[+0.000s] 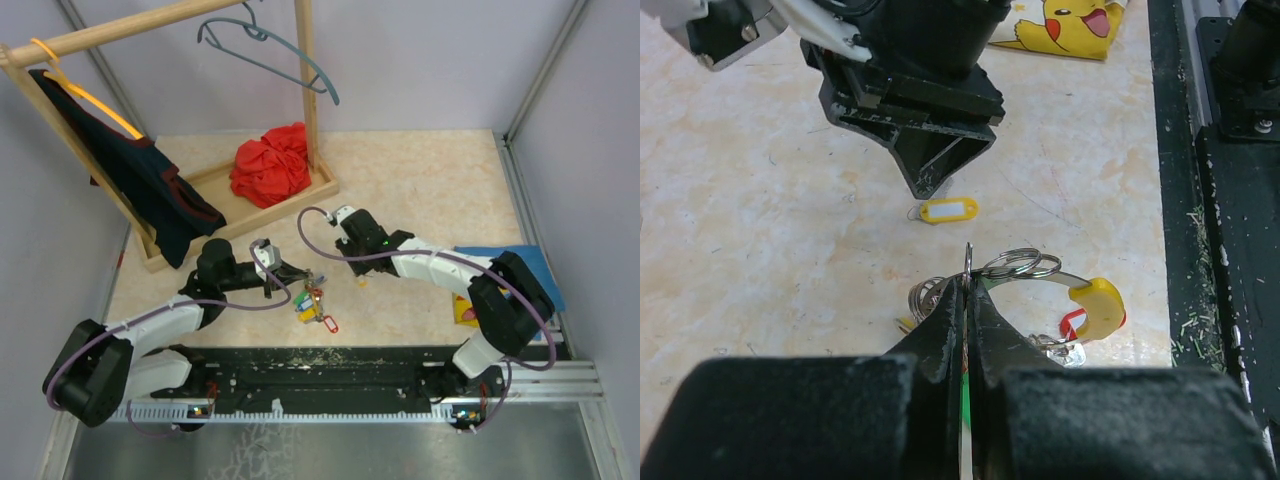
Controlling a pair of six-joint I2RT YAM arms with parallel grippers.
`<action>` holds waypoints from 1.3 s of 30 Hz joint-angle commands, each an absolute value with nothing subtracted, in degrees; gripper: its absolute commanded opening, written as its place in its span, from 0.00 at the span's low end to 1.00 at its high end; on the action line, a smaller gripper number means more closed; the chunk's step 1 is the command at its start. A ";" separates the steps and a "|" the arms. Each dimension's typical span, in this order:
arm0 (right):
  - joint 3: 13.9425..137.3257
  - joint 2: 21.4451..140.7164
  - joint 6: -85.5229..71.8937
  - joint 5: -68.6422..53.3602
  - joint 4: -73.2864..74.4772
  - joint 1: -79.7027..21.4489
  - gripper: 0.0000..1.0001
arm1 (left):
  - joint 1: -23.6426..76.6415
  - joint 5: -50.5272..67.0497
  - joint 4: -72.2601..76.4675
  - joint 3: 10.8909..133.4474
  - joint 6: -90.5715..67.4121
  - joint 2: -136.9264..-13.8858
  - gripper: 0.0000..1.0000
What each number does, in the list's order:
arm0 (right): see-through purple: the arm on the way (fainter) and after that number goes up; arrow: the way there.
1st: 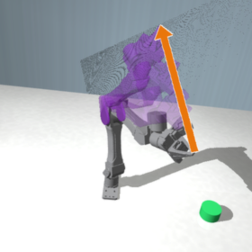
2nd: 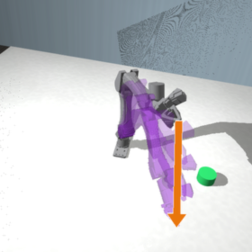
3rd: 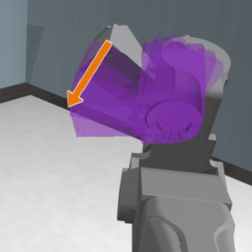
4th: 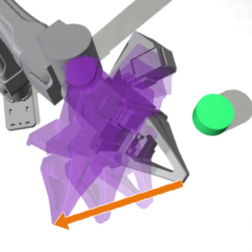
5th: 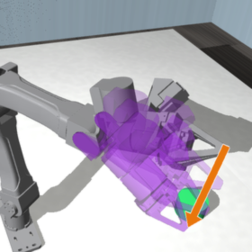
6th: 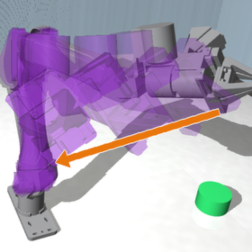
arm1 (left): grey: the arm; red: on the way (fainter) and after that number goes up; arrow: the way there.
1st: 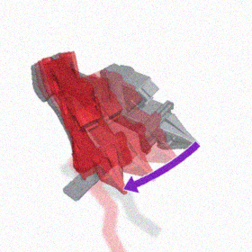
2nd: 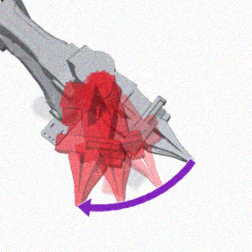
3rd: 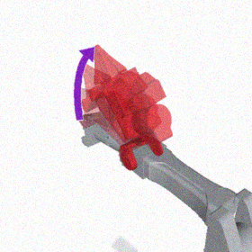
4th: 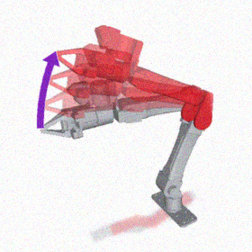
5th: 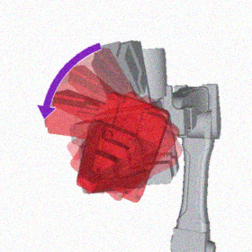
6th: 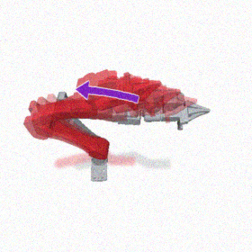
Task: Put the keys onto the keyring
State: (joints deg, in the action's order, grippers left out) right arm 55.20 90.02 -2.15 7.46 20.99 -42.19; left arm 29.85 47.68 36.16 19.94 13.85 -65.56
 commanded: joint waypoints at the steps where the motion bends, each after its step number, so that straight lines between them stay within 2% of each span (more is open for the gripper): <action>1: 50.34 85.27 -3.89 7.40 11.54 -41.48 0.27 | 29.62 49.14 39.38 20.06 13.31 -65.69 0.01; 9: 41.20 82.21 -3.79 7.25 -1.75 -41.47 0.27 | 29.63 49.71 39.68 20.21 12.93 -66.12 0.01; 15: 39.01 83.39 -3.58 8.21 -6.78 -41.47 0.27 | 29.69 49.73 39.64 20.21 12.93 -66.13 0.01; 22: 39.08 84.55 -3.39 8.46 -7.85 -41.50 0.19 | 29.63 49.40 39.61 20.24 12.95 -66.18 0.01; 34: 39.64 87.39 -3.62 8.51 -6.31 -41.47 0.17 | 29.55 49.50 39.64 20.30 12.84 -66.26 0.01; 39: 39.73 88.22 -3.58 8.51 -6.50 -41.44 0.14 | 29.55 49.58 39.73 20.30 12.88 -66.36 0.01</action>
